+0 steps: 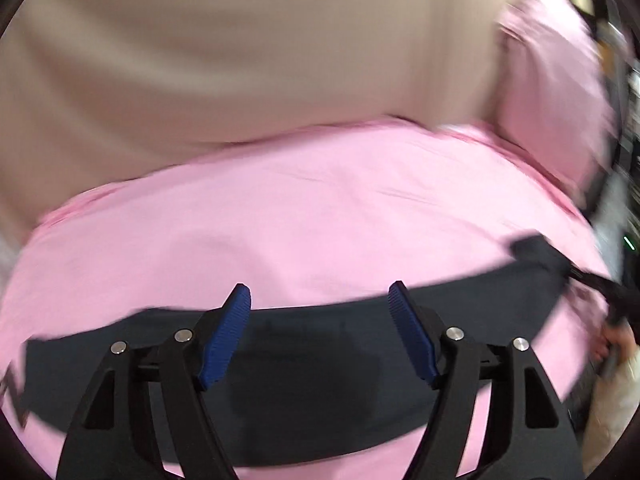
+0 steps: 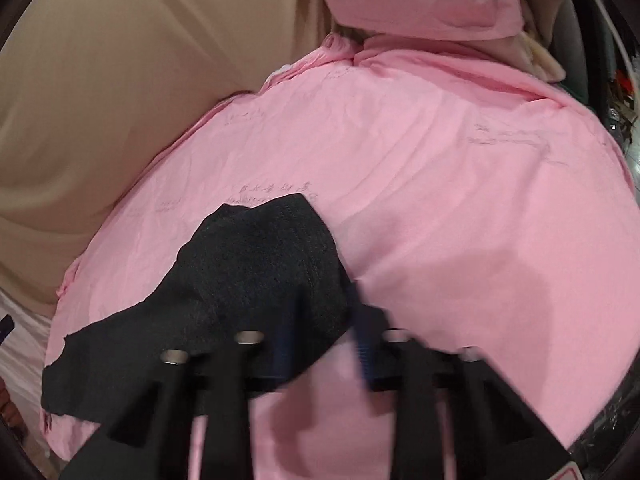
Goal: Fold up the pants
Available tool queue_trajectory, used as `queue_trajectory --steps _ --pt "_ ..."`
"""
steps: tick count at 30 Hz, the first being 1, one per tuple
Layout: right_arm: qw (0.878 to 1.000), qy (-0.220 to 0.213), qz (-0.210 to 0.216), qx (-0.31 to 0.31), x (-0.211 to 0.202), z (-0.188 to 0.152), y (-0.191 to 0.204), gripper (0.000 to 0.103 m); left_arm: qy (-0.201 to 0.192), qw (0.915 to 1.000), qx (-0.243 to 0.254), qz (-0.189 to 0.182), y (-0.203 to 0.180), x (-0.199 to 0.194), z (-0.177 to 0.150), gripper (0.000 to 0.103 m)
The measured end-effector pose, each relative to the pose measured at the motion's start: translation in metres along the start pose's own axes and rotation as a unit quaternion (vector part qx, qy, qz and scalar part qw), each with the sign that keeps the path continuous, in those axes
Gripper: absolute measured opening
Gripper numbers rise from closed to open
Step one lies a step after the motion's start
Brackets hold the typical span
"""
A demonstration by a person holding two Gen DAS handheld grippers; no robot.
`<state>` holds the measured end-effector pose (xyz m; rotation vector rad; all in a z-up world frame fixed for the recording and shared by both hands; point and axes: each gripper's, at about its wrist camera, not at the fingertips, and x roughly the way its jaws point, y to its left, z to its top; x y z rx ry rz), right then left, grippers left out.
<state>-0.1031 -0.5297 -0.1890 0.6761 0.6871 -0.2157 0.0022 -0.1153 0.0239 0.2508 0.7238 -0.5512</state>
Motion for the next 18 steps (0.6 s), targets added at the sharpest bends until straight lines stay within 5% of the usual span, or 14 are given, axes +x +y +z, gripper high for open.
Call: queue_trajectory --steps 4,10,12,13,14,15,16,18 --pt "0.993 -0.011 0.101 -0.066 -0.033 0.029 0.060 0.007 0.030 0.9908 0.095 -0.091 -0.119 0.045 -0.008 0.083" --pt "0.953 0.048 0.267 -0.132 -0.058 0.054 0.126 0.007 -0.040 0.9877 0.137 -0.065 -0.191 0.067 0.005 0.089" --pt "0.937 0.077 0.317 -0.125 -0.056 0.058 0.128 0.011 -0.052 0.9902 0.118 -0.054 -0.193 0.080 0.015 0.060" --pt "0.937 0.073 0.320 -0.118 -0.056 0.061 0.124 0.016 -0.044 0.9913 0.110 -0.056 -0.194 0.087 0.018 0.026" --pt "0.945 0.054 0.303 -0.112 -0.059 0.063 0.115 0.026 -0.027 0.9937 0.096 -0.053 -0.191 0.097 0.023 0.002" --pt "0.957 0.025 0.272 -0.103 -0.064 0.063 0.101 0.036 -0.011 0.9965 0.073 -0.039 -0.183 0.109 0.030 0.003" --pt "0.967 0.000 0.239 -0.086 -0.067 0.060 0.083 0.056 -0.007 0.9980 0.052 -0.035 -0.173 0.112 0.034 0.003" --pt "0.981 -0.006 0.180 -0.070 -0.060 0.046 0.055 0.059 -0.017 0.9992 0.022 -0.030 -0.146 0.107 0.042 0.003"
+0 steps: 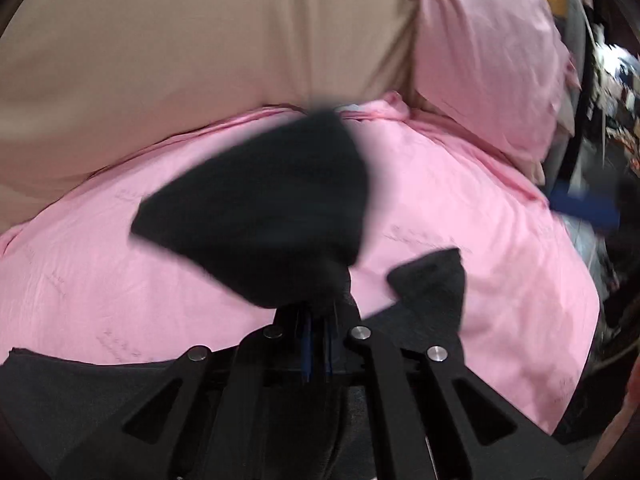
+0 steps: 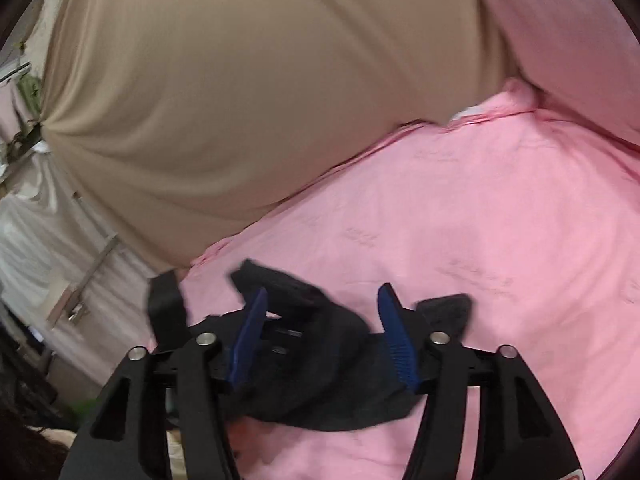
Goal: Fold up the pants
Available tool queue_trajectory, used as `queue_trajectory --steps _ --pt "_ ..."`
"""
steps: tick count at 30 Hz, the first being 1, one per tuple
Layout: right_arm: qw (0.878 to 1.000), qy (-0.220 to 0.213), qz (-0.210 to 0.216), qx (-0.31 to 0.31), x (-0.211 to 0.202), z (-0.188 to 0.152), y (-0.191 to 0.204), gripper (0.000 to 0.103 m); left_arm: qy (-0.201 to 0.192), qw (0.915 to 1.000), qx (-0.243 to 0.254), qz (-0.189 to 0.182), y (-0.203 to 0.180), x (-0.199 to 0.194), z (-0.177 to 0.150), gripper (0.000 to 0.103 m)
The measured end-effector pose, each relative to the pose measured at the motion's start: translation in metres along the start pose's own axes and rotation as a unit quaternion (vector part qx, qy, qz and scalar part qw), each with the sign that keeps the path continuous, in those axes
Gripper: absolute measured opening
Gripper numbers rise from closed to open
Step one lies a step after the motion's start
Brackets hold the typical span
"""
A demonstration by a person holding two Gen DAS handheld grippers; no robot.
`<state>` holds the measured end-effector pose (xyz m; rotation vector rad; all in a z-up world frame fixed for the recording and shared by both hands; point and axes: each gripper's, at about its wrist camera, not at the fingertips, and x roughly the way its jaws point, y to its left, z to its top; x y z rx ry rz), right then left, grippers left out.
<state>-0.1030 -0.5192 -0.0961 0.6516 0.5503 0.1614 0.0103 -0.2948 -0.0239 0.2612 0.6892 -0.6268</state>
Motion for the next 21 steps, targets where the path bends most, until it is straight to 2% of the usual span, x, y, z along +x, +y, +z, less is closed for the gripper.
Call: queue_trajectory --steps 3,5,6,7,9,10,11,13,16,17,18,19,20,21 --pt "0.996 0.053 -0.054 0.047 0.028 -0.037 -0.038 0.059 -0.026 0.9996 -0.009 0.004 0.016 -0.022 0.005 0.003" --pt "0.992 0.092 -0.065 0.060 0.058 -0.055 -0.048 0.049 -0.038 0.9989 -0.027 -0.007 0.026 -0.034 0.006 0.003" --pt "0.992 0.097 -0.061 0.059 0.068 -0.060 -0.047 0.048 -0.040 0.9985 -0.034 -0.015 0.028 -0.037 0.006 0.003" --pt "0.994 0.083 -0.061 0.046 0.071 -0.059 -0.041 0.048 -0.042 0.9983 -0.037 -0.019 0.026 -0.041 0.007 0.003" --pt "0.993 0.101 -0.044 0.047 0.086 -0.054 -0.034 0.030 -0.046 0.9980 -0.039 -0.019 0.023 -0.043 0.007 0.003" --pt "0.992 0.114 -0.034 0.046 0.097 -0.052 -0.032 0.015 -0.047 0.9980 -0.036 -0.021 0.020 -0.043 0.009 0.003" --pt "0.992 0.119 -0.038 0.035 0.103 -0.052 -0.026 0.010 -0.049 0.9979 -0.035 -0.022 0.019 -0.048 0.005 0.003" --pt "0.993 0.102 -0.057 0.004 0.098 -0.040 -0.011 0.008 -0.050 0.9977 -0.037 -0.028 0.016 -0.048 0.005 0.003" --pt "0.995 0.020 -0.070 -0.071 0.052 -0.023 0.037 0.008 -0.046 0.9978 -0.036 -0.032 0.017 -0.050 0.002 0.004" --pt "0.994 -0.002 -0.062 -0.089 0.035 -0.019 0.049 0.011 -0.045 0.9980 -0.030 -0.032 0.015 -0.049 0.000 0.004" --pt "0.993 -0.001 -0.063 -0.099 0.026 -0.016 0.050 0.022 -0.042 0.9982 -0.028 -0.033 0.013 -0.046 -0.001 0.004" --pt "0.992 0.002 -0.081 -0.096 0.024 -0.016 0.044 0.064 -0.039 0.9982 -0.028 -0.036 0.012 -0.044 -0.003 0.004" --pt "0.990 0.005 -0.120 -0.071 0.022 -0.018 0.026 0.071 -0.033 0.9981 -0.031 -0.041 0.010 -0.041 -0.004 0.004" --pt "0.990 0.022 -0.133 -0.046 0.033 -0.022 0.013 0.071 -0.029 0.9981 -0.031 -0.045 0.009 -0.038 -0.005 0.004"
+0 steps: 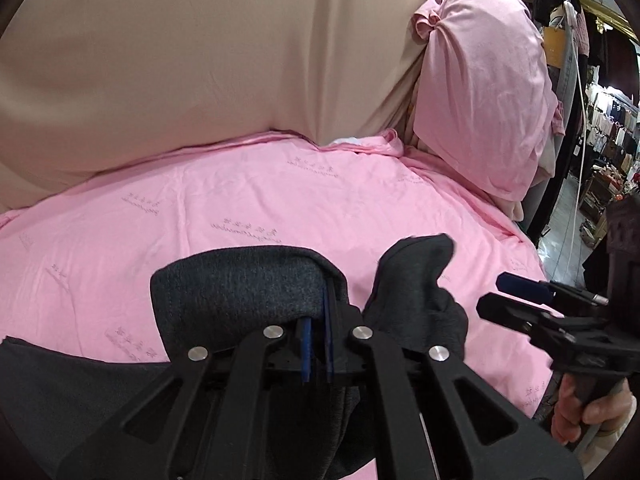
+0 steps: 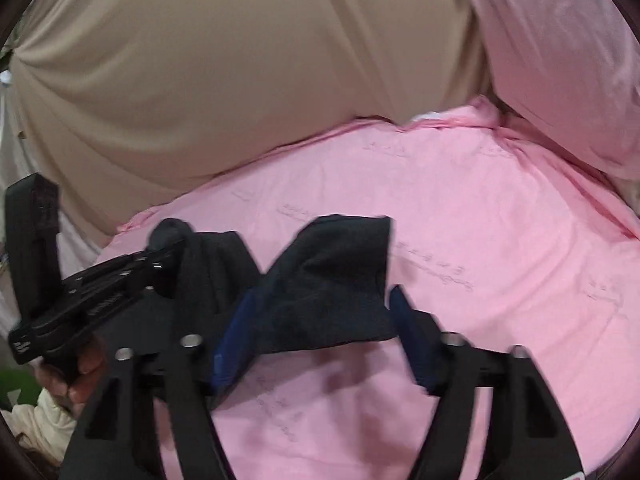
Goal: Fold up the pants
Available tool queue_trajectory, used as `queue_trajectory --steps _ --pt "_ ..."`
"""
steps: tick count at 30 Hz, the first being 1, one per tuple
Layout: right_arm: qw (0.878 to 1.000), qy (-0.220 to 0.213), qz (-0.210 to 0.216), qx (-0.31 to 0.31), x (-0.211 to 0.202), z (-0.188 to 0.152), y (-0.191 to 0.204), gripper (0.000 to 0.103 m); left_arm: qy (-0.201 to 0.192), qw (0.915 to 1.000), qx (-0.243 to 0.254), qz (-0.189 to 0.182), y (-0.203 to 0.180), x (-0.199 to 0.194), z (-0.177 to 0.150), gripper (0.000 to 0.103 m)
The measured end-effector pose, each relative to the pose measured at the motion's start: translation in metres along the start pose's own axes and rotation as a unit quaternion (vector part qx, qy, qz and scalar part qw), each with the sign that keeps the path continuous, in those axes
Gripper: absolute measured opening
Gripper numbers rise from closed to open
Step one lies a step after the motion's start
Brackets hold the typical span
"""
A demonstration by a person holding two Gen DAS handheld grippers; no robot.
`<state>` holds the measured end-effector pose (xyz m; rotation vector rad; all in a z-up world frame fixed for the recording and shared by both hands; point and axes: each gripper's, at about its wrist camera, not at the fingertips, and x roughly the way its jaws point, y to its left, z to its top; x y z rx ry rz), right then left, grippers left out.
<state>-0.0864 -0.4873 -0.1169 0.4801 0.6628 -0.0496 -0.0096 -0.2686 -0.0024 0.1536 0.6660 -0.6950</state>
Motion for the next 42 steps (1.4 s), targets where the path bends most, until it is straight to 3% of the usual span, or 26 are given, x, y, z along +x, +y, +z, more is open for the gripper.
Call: queue_trajectory --steps 4,9,10,12,13,14,18,21,23,25,26,28,30,31,32,33,34,36,37,39,40,42 --pt "0.994 0.061 0.030 0.088 0.034 -0.030 -0.044 0.061 0.013 0.9999 0.000 -0.009 -0.004 0.011 -0.007 0.004" --pt "0.993 0.038 0.019 0.109 0.054 -0.022 -0.048 0.058 0.021 0.9997 0.009 -0.004 -0.010 0.018 -0.012 0.005" --pt "0.993 0.037 0.019 0.111 0.061 -0.017 -0.047 0.051 0.021 0.9997 0.009 -0.003 -0.011 0.018 -0.012 0.005" --pt "0.991 0.036 0.023 0.125 0.071 -0.007 -0.051 0.014 0.020 0.9998 0.008 -0.004 -0.012 0.018 -0.011 0.005" --pt "0.990 0.029 0.045 0.132 0.066 -0.004 -0.053 0.006 0.020 0.9997 0.011 -0.006 -0.014 0.017 -0.010 0.005" --pt "0.988 0.001 0.060 0.141 0.048 0.001 -0.054 0.006 0.020 0.9997 0.015 -0.006 -0.016 0.016 -0.009 0.005" --pt "0.991 -0.081 0.025 0.102 -0.027 -0.007 -0.047 0.005 0.009 0.9973 0.066 -0.031 -0.048 0.009 -0.004 0.005" --pt "0.994 -0.056 -0.031 0.093 -0.023 -0.026 -0.052 0.007 0.029 0.9900 0.110 -0.083 -0.091 0.023 -0.010 0.005" --pt "0.988 -0.012 -0.098 0.116 0.003 -0.043 -0.076 0.012 0.087 0.9800 0.141 -0.110 -0.119 0.059 -0.027 0.023" --pt "0.983 -0.012 -0.080 0.168 -0.001 -0.061 -0.098 0.015 0.146 0.9700 0.141 -0.134 -0.131 0.084 -0.048 0.024" --pt "0.978 -0.033 -0.062 0.195 -0.014 -0.069 -0.107 0.014 0.148 0.9685 0.130 -0.153 -0.129 0.081 -0.052 0.024" --pt "0.975 -0.057 -0.072 0.201 -0.035 -0.073 -0.111 0.019 0.121 0.9681 0.113 -0.188 -0.114 0.060 -0.050 0.027" --pt "0.980 -0.062 -0.055 0.182 -0.045 -0.070 -0.101 0.024 0.076 0.9728 0.094 -0.198 -0.090 0.031 -0.040 0.047" --pt "0.983 -0.060 -0.032 0.172 -0.043 -0.065 -0.093 0.028 0.045 0.9760 0.078 -0.198 -0.072 0.012 -0.034 0.063" --pt "0.985 -0.056 -0.017 0.164 -0.038 -0.061 -0.087 0.046 0.021 0.9803 0.064 -0.186 -0.057 -0.002 -0.029 0.070" --pt "0.986 -0.054 -0.015 0.157 -0.032 -0.060 -0.079 0.056 0.002 0.9836 0.055 -0.172 -0.044 -0.013 -0.026 0.070" --pt "0.988 -0.052 -0.022 0.146 -0.024 -0.053 -0.072 0.063 -0.016 0.9875 0.048 -0.149 -0.029 -0.024 -0.022 0.071" --pt "0.991 -0.039 -0.045 0.118 -0.004 -0.050 -0.060 0.063 -0.037 0.9934 0.037 -0.103 -0.004 -0.040 -0.018 0.072" --pt "0.991 -0.035 -0.055 0.114 -0.001 -0.051 -0.057 0.060 -0.043 0.9950 0.029 -0.086 0.009 -0.046 -0.019 0.074" --pt "0.993 -0.013 -0.063 0.102 0.018 -0.042 -0.055 0.016 -0.044 0.9978 0.004 -0.050 0.041 -0.052 -0.018 0.077" --pt "0.993 -0.010 -0.049 0.106 0.019 -0.035 -0.052 0.008 -0.043 0.9985 -0.010 -0.032 0.060 -0.056 -0.020 0.078" --pt "0.995 -0.052 -0.040 0.071 -0.013 -0.020 -0.026 0.007 -0.041 0.9986 -0.032 0.007 0.088 -0.061 -0.025 0.077"
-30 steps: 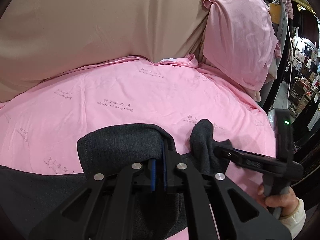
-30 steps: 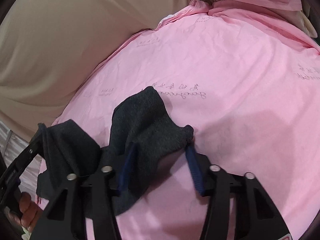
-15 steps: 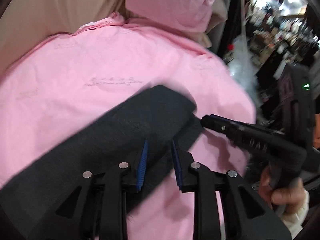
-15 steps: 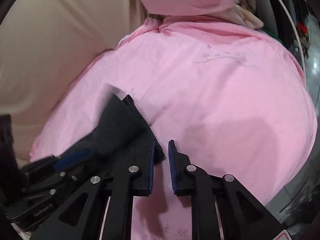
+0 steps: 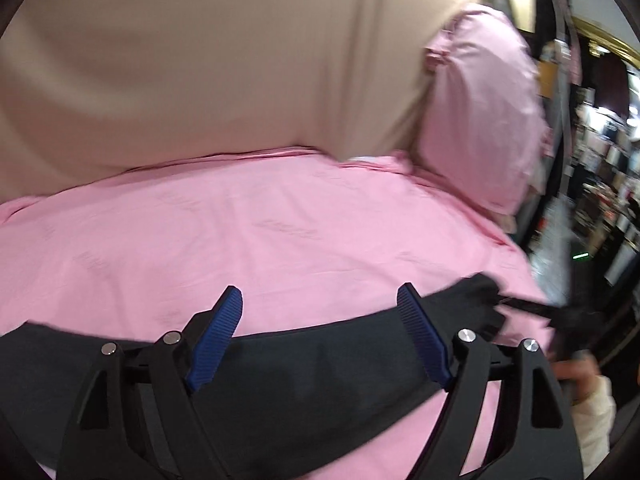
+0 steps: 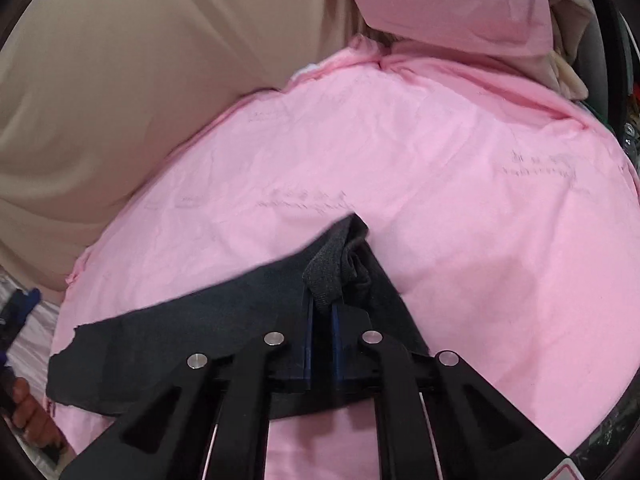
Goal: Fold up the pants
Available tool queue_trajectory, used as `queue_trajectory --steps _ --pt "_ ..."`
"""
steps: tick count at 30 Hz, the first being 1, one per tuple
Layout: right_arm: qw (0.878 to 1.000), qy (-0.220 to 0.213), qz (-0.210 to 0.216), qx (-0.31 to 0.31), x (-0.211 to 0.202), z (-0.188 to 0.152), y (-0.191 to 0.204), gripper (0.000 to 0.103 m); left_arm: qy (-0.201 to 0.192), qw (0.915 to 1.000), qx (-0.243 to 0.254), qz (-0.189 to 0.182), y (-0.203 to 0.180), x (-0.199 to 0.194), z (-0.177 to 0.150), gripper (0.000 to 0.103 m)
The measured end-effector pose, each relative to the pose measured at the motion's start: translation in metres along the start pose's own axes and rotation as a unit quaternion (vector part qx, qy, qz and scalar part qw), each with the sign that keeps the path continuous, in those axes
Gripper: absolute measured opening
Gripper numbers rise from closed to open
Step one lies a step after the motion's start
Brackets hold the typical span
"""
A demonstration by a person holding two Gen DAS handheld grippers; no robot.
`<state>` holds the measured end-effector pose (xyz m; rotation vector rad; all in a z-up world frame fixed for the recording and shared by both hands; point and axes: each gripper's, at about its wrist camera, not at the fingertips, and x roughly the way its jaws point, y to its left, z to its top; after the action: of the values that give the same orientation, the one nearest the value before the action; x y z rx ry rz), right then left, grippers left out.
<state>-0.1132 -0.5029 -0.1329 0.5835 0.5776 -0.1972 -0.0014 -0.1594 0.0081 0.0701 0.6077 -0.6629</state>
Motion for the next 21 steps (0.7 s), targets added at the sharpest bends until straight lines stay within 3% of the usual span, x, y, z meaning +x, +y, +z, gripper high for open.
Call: queue_trajectory --steps 3,5,6,7,10,14,19,21 --pt "0.998 -0.039 -0.025 -0.039 -0.026 0.019 0.015 0.012 0.005 0.9989 -0.034 0.030 0.036 0.000 -0.006 0.077" --pt "0.987 -0.008 -0.155 -0.041 -0.007 0.017 -0.002 0.051 0.007 0.9980 -0.046 0.043 0.049 0.000 -0.013 0.078" --pt "0.976 0.011 -0.215 -0.027 0.003 0.009 -0.016 0.052 0.010 0.9977 -0.046 0.048 0.052 0.000 -0.017 0.078" --pt "0.973 0.027 -0.227 -0.005 0.007 0.000 -0.030 0.052 0.013 0.9977 -0.044 0.050 0.053 0.000 -0.022 0.078" --pt "0.989 0.033 -0.111 0.090 -0.006 -0.033 -0.055 0.052 0.025 0.9982 -0.028 0.046 0.050 0.004 -0.034 0.078" --pt "0.993 0.047 -0.055 0.090 -0.004 -0.052 -0.037 0.050 0.041 0.9984 -0.021 0.033 0.048 0.013 -0.046 0.078" --pt "0.994 0.048 -0.073 0.064 0.027 -0.034 -0.023 0.050 0.041 0.9981 -0.040 0.024 0.058 0.009 -0.051 0.079" --pt "0.994 0.042 -0.091 0.039 0.029 -0.027 -0.015 0.045 0.040 0.9976 -0.050 0.027 0.066 0.004 -0.054 0.082"
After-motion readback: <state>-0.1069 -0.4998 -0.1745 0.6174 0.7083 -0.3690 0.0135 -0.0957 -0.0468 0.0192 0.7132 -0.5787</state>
